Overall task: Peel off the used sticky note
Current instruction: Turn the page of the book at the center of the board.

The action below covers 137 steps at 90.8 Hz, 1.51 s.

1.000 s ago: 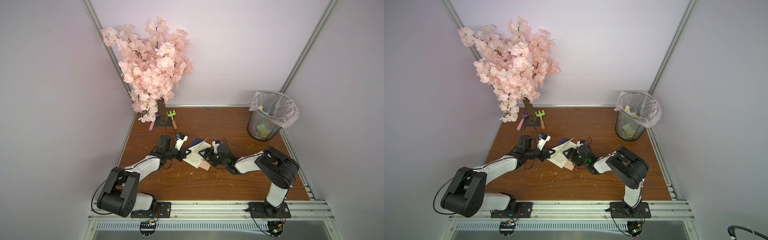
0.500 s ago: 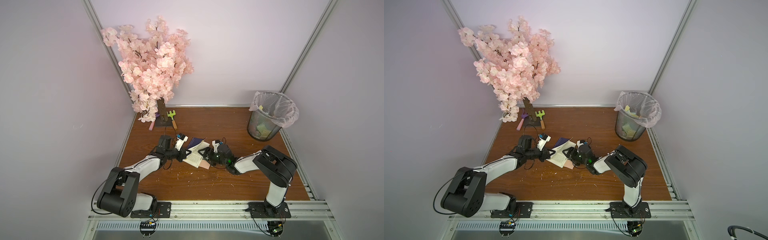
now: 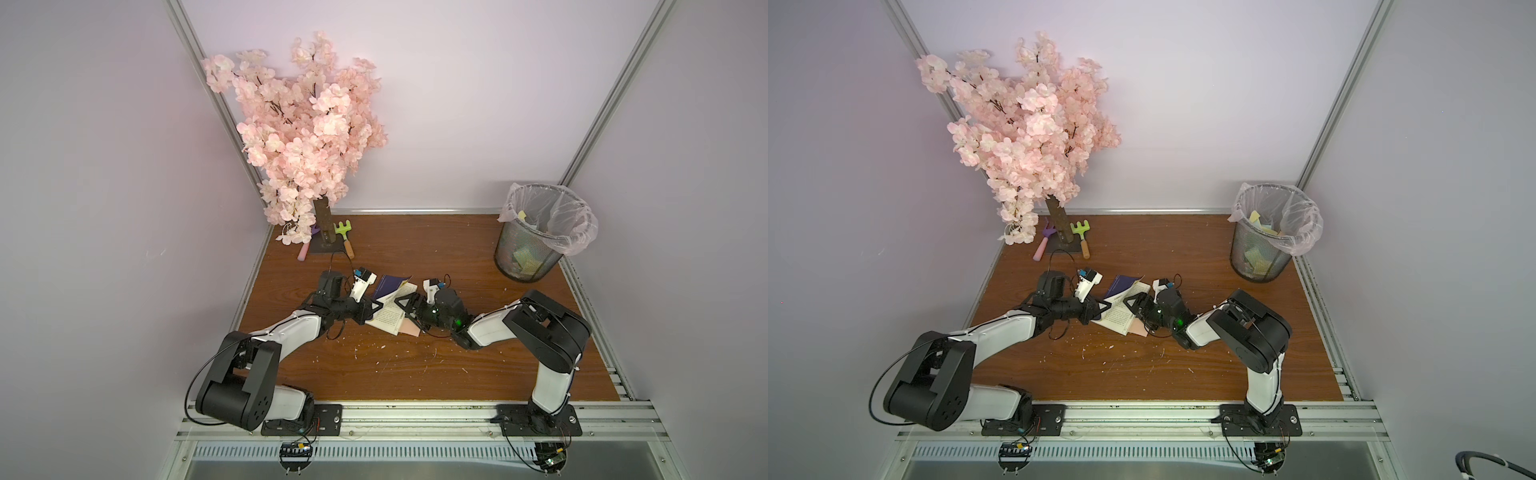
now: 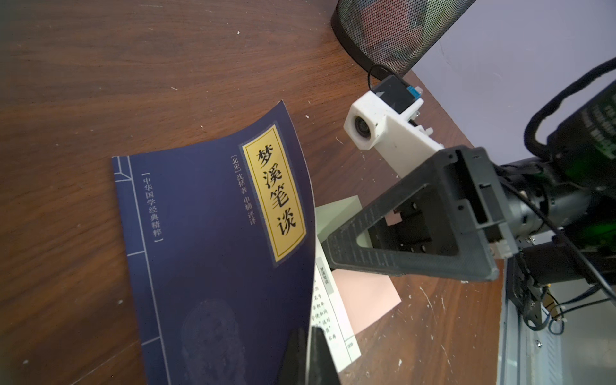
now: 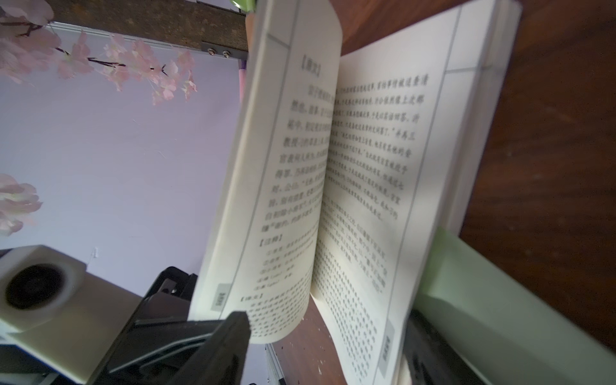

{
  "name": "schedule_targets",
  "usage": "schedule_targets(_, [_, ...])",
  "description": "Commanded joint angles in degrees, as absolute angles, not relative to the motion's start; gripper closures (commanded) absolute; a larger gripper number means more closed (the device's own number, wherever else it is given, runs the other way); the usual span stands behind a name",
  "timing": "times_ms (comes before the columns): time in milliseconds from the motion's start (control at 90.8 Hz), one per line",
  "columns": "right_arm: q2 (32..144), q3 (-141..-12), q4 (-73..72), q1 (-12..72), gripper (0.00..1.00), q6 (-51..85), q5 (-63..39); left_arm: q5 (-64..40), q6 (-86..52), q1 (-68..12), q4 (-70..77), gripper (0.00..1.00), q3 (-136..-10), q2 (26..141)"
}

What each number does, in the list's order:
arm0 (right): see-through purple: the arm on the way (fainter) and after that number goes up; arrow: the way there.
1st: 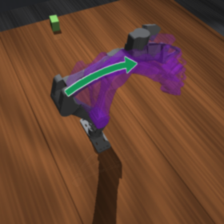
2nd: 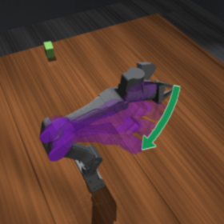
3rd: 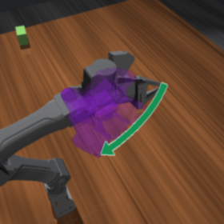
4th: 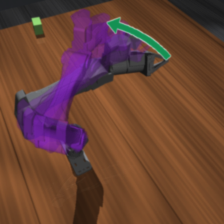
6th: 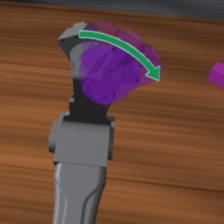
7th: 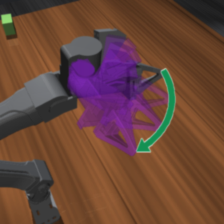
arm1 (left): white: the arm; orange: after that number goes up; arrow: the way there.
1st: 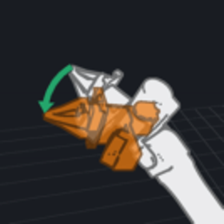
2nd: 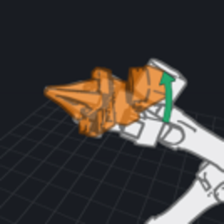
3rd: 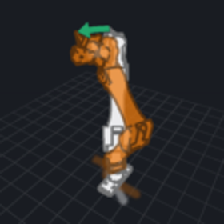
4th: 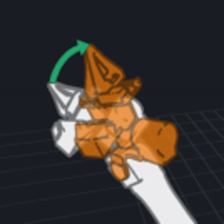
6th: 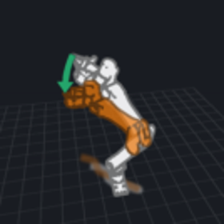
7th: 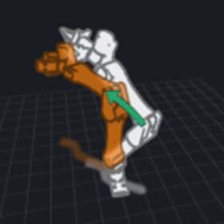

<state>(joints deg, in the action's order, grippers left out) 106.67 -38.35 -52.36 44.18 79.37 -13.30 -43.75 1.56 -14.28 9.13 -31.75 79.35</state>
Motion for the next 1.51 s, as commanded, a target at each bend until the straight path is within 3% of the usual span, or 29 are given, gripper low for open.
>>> schedule_targets(0, [106.29,-40.1,-55.64,44.02,0.26,79.77,-14.71,-45.61,2.35,-13.83,8.19,0.96,-32.26,79.89])
schedule_targets(1013, [104.38,-47.61,-42.72,43.64,0.21,76.16,-12.89,-46.51,4.18,-15.06,5.92,0.96,-33.51,81.13])
schedule_targets(1376, [108.89,-50.06,-42.95,42.68,0.4,78.89,-13.5,-46.17,7.07,-17.66,3.67,0.97,-34.05,80.36])
schedule_targets(1497, [110.65,-50.14,-44.0,42.39,0.49,79.63,-14.21,-45.68,8.91,-19.1,2.17,0.78,-34.85,80.32])
